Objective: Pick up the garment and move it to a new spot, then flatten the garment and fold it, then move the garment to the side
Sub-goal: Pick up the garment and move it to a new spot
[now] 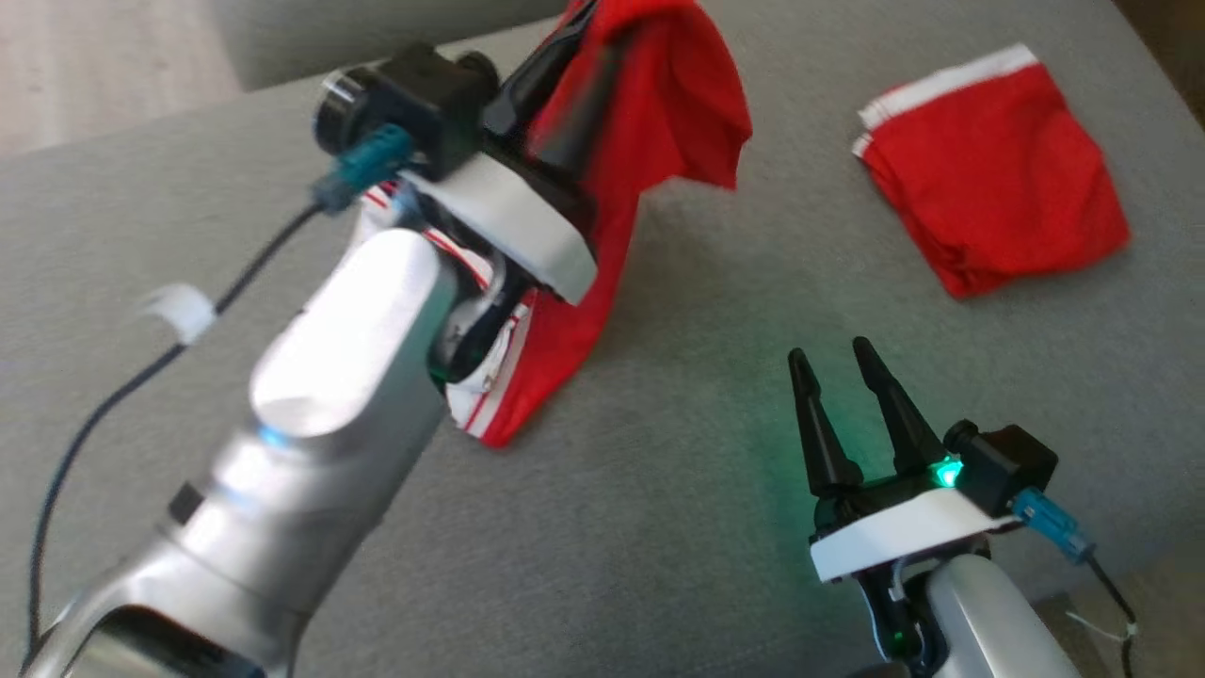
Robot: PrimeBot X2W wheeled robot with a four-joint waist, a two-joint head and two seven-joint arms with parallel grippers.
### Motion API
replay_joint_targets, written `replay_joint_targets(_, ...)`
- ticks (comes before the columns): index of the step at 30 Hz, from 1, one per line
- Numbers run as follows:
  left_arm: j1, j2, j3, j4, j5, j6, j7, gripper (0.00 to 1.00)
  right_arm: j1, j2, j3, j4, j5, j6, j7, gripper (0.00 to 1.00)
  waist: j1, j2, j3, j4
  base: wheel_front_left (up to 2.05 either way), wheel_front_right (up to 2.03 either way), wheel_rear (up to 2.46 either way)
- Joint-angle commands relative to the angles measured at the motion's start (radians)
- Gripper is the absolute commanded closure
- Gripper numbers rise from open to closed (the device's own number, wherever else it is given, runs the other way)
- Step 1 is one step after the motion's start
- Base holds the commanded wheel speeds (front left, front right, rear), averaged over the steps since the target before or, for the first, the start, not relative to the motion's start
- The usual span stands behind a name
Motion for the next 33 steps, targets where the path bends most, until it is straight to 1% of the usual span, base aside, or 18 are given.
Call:
replay_joint_targets(1, -0.067, -0.002, 0.010, 0.014, 0.006, -0.009, 0.000, 0.00, -0.035, -0.003, 0.030, -0.034, 0.014, 0.007, -0.011, 0.00, -0.0001, 0.0000, 0.042, -0.052, 0.00, 0.00, 0.00)
replay_joint_targets(4, -0.082, -0.018, -0.018, 0.054, 0.008, -0.018, -0.010, 0.00, -0.040, -0.003, 0.030, -0.035, 0.022, 0.007, -0.011, 0.00, -0.0001, 0.0000, 0.047, -0.061, 0.00, 0.00, 0.00)
replay_joint_targets(6, -0.089, -0.019, -0.026, 0.072, 0.006, -0.022, -0.022, 0.00, -0.039, -0.003, 0.026, -0.035, 0.024, 0.007, -0.011, 0.00, -0.0001, 0.0000, 0.044, -0.058, 0.00, 0.00, 0.00)
replay_joint_targets(10, -0.088, 0.009, -0.026, 0.106, 0.014, -0.024, -0.053, 0.00, -0.034, -0.003, 0.016, -0.031, 0.019, 0.007, -0.011, 0.00, -0.0001, 0.0000, 0.025, -0.029, 0.00, 0.00, 0.00)
replay_joint_targets(13, -0.068, 0.042, -0.011, 0.131, 0.020, -0.011, -0.085, 0.00, -0.029, -0.003, 0.001, -0.028, 0.009, 0.007, -0.011, 0.00, -0.0001, 0.0000, 0.000, 0.010, 0.00, 0.00, 0.00)
replay_joint_targets(19, 0.055, 0.106, 0.024, 0.164, 0.012, 0.042, -0.164, 0.00, -0.007, -0.003, -0.048, -0.017, -0.029, 0.007, -0.011, 0.00, -0.0001, 0.0000, -0.063, 0.115, 0.00, 0.00, 0.00)
replay_joint_targets(22, 0.156, 0.136, 0.042, 0.164, -0.001, 0.079, -0.201, 0.00, 0.009, -0.003, -0.082, -0.013, -0.049, 0.007, -0.011, 0.00, -0.0001, 0.0000, -0.095, 0.168, 0.00, 0.00, 0.00)
replay_joint_targets(27, 0.354, 0.177, 0.071, 0.128, -0.022, 0.142, -0.243, 0.00, 0.033, -0.003, -0.119, -0.011, -0.078, 0.007, -0.011, 0.00, -0.0001, 0.0000, -0.127, 0.233, 0.00, 0.00, 0.00)
replay_joint_targets(29, 0.436, 0.181, 0.091, 0.107, -0.038, 0.170, -0.254, 0.00, 0.044, -0.003, -0.132, -0.014, -0.086, 0.007, -0.011, 0.00, -0.0001, 0.0000, -0.134, 0.253, 0.00, 0.00, 0.00)
replay_joint_targets(33, 0.580, 0.168, 0.138, 0.061, -0.065, 0.223, -0.266, 0.00, 0.068, -0.003, -0.149, -0.016, -0.097, 0.007, -0.011, 0.00, -0.0001, 0.0000, -0.144, 0.283, 0.00, 0.00, 0.00)
